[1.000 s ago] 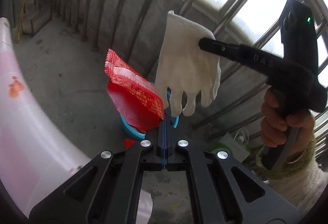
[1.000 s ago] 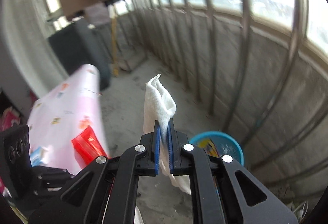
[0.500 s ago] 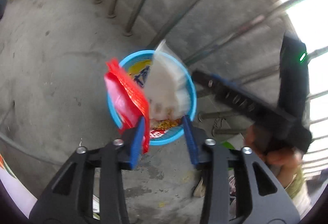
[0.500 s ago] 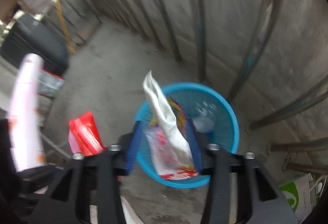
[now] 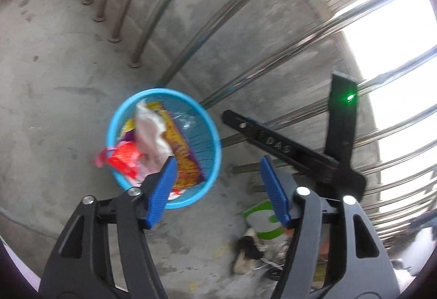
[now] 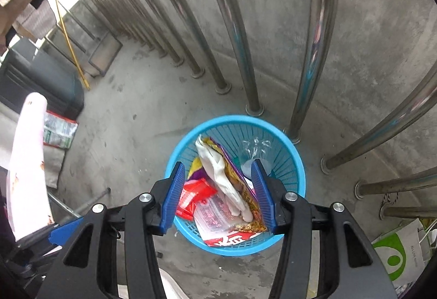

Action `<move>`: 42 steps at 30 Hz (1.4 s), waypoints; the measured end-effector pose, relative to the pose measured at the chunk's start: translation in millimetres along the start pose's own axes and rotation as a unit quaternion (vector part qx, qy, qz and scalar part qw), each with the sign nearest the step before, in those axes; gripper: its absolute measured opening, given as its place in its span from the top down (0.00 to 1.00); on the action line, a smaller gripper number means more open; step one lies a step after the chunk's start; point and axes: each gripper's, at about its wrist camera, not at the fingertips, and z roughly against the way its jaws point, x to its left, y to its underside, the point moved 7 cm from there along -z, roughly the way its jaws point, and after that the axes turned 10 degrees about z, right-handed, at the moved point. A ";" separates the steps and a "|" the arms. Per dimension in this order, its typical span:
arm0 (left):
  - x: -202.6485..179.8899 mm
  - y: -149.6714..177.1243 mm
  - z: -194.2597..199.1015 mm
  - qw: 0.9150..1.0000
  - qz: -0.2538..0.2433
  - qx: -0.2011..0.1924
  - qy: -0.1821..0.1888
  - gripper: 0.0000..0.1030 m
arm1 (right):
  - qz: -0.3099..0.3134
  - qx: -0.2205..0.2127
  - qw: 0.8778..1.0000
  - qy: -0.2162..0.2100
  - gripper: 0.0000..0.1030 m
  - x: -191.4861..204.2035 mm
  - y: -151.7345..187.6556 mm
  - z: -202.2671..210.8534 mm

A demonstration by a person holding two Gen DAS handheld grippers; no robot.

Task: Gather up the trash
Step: 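Open both tools to drop the wrapper and glove into the wastebasket, then move both tools back over the blue medicine box on the table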

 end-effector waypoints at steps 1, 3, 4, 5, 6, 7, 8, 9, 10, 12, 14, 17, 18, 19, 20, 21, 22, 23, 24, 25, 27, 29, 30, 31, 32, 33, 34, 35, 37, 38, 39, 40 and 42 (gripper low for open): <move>-1.8 -0.7 2.0 1.000 0.002 -0.002 0.003 0.38 | 0.000 -0.003 1.000 0.000 0.52 0.3 -1.2 3.5; -6.3 -2.5 16.3 1.000 0.002 -0.011 0.001 0.38 | 0.000 -0.011 1.000 -0.004 0.52 2.2 -3.8 11.2; -8.8 -5.5 21.4 1.000 -0.001 -0.017 -0.001 0.38 | 0.001 -0.015 1.000 -0.007 0.52 4.3 -5.0 14.5; -12.4 -7.1 36.1 1.000 -0.008 -0.028 -0.003 0.37 | 0.005 -0.022 1.000 -0.012 0.52 8.8 -6.6 19.3; -14.4 -8.0 49.8 0.999 -0.014 -0.039 -0.008 0.36 | 0.010 -0.025 1.000 -0.015 0.52 13.3 -8.1 23.6; -18.0 -9.7 73.3 0.998 -0.023 -0.059 -0.016 0.35 | 0.016 -0.028 0.999 -0.019 0.52 18.0 -9.0 25.6; -20.3 -9.9 90.6 0.997 -0.030 -0.072 -0.023 0.33 | 0.032 -0.028 0.999 -0.025 0.52 28.0 -9.5 25.4; -21.8 -9.6 107.6 0.995 -0.038 -0.085 -0.031 0.31 | 0.042 -0.026 0.998 -0.027 0.52 34.7 -9.3 25.5; -23.3 -8.3 130.0 0.993 -0.048 -0.103 -0.041 0.30 | 0.058 -0.019 0.998 -0.031 0.52 45.8 -8.1 22.3; -20.9 -0.8 179.8 0.986 -0.064 -0.143 -0.057 0.24 | 0.085 -0.008 0.996 -0.038 0.52 64.2 -4.8 16.6; -9.0 9.1 221.1 0.978 -0.066 -0.178 -0.087 0.22 | 0.118 0.007 0.992 -0.044 0.52 85.7 -0.8 7.9; 23.1 33.1 286.1 0.964 -0.050 -0.230 -0.123 0.20 | 0.171 0.041 0.984 -0.042 0.52 120.8 9.3 -11.9; 37.2 43.8 309.5 0.958 -0.036 -0.251 -0.134 0.20 | 0.182 0.048 0.981 -0.044 0.52 128.7 11.3 -19.0; 47.5 51.7 326.2 0.954 -0.025 -0.264 -0.143 0.20 | 0.194 0.053 0.979 -0.046 0.52 137.3 12.7 -23.7; 64.0 64.8 348.1 0.946 -0.004 -0.283 -0.157 0.20 | 0.204 0.059 0.976 -0.047 0.53 146.5 14.7 -31.4; 75.4 76.0 365.2 0.940 0.010 -0.297 -0.169 0.20 | 0.211 0.072 0.973 -0.052 0.59 155.3 17.8 -42.3; 94.9 94.1 387.0 0.928 0.033 -0.318 -0.192 0.20 | 0.213 0.090 0.971 -0.056 0.65 162.2 20.5 -56.3; 107.3 105.6 400.7 0.920 0.047 -0.330 -0.206 0.20 | 0.207 0.103 0.971 -0.057 0.66 165.8 22.4 -69.5; 117.9 118.8 411.9 0.913 0.060 -0.339 -0.218 0.20 | 0.200 0.114 0.971 -0.058 0.71 167.8 22.5 -80.4; 130.9 133.8 423.5 0.906 0.077 -0.347 -0.230 0.20 | 0.193 0.122 0.972 -0.056 0.75 168.0 24.7 -91.2; 155.0 166.2 442.0 0.893 0.111 -0.361 -0.243 0.20 | 0.170 0.141 0.975 -0.039 0.79 161.0 28.2 -118.6; 174.1 190.7 455.1 0.883 0.141 -0.370 -0.251 0.20 | 0.142 0.158 0.977 -0.023 0.82 148.6 33.5 -140.6; 184.2 203.6 462.2 0.878 0.158 -0.374 -0.255 0.20 | 0.128 0.167 0.977 -0.021 0.83 144.3 39.6 -147.6; 192.5 214.6 469.8 0.871 0.173 -0.379 -0.259 0.20 | 0.112 0.179 0.977 -0.022 0.83 137.4 44.8 -153.4; 199.1 222.3 476.9 0.866 0.183 -0.384 -0.261 0.20 | 0.090 0.197 0.976 -0.028 0.83 128.7 53.8 -160.4; 206.6 229.3 482.5 0.861 0.193 -0.389 -0.264 0.20 | 0.077 0.207 0.975 -0.028 0.84 123.6 59.7 -165.2; 213.4 237.1 489.1 0.855 0.203 -0.394 -0.268 0.20 | 0.062 0.219 0.974 -0.021 0.84 115.3 66.9 -169.3; 219.9 243.1 495.4 0.850 0.209 -0.399 -0.271 0.20 | 0.053 0.225 0.973 -0.016 0.84 109.3 73.0 -170.5; 231.6 250.4 506.2 0.843 0.219 -0.407 -0.273 0.20 | 0.040 0.241 0.970 0.005 0.84 93.0 86.9 -172.3; 233.3 252.9 509.0 0.842 0.222 -0.409 -0.274 0.20 | 0.041 0.245 0.968 0.018 0.84 88.4 90.6 -173.0; 238.1 252.9 513.6 0.840 0.226 -0.411 -0.273 0.20 | 0.047 0.251 0.966 0.041 0.84 81.4 95.1 -172.3; 239.6 256.7 514.8 0.839 0.227 -0.412 -0.273 0.20 | 0.054 0.254 0.964 0.060 0.84 76.8 98.4 -171.7; 245.9 258.4 519.2 0.838 0.226 -0.417 -0.270 0.20 | 0.067 0.253 0.960 0.102 0.84 66.6 99.4 -165.6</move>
